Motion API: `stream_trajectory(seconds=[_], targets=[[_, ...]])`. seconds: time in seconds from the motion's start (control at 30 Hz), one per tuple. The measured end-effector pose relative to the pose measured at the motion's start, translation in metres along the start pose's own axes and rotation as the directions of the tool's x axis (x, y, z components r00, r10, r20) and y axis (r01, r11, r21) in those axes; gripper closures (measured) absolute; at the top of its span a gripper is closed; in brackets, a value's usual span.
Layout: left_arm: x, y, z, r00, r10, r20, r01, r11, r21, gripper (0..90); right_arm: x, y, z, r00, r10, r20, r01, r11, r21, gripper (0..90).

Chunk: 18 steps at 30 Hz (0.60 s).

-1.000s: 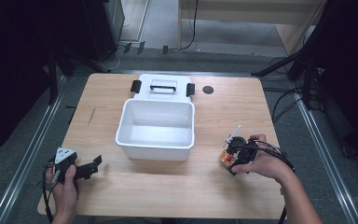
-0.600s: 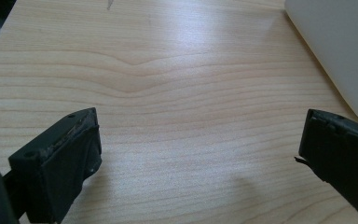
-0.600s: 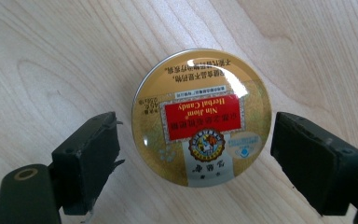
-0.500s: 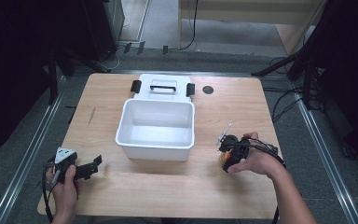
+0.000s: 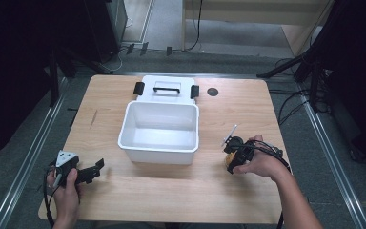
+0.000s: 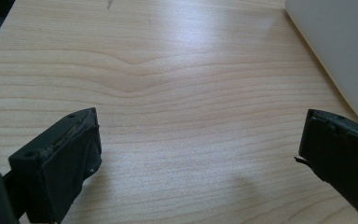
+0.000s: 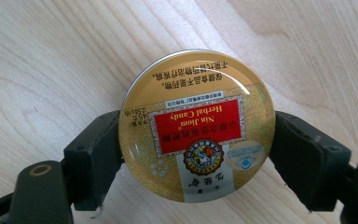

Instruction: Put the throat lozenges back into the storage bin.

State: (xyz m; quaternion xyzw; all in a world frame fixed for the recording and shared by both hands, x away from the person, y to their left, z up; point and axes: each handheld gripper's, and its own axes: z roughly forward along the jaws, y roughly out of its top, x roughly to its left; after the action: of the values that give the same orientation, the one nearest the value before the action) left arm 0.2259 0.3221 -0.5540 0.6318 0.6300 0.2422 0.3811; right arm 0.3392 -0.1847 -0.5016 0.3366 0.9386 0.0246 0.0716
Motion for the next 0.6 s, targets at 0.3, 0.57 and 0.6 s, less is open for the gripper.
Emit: stream_trajectory(seconds=[0.3,0.57,0.6], targets=[[0.000,0.000,0.000,1.0000,0.003,0.000,-0.003,1.0000,0.003,0.0,-0.005,0.005,-0.021,0.9992,-0.034,-0.022,0.032,0.997,-0.065,20.8],[0.000,0.000,0.000,1.0000,0.002,0.001,-0.002,1.0000,0.001,0.0,-0.009,0.014,-0.046,0.9858,-0.166,-0.030,0.160,0.978,-0.137,20.8],[0.000,0.000,0.000,1.0000,0.001,0.002,-0.001,1.0000,0.000,0.0,-0.010,0.016,-0.048,0.9803,-0.195,-0.032,0.188,0.971,-0.147,20.8]])
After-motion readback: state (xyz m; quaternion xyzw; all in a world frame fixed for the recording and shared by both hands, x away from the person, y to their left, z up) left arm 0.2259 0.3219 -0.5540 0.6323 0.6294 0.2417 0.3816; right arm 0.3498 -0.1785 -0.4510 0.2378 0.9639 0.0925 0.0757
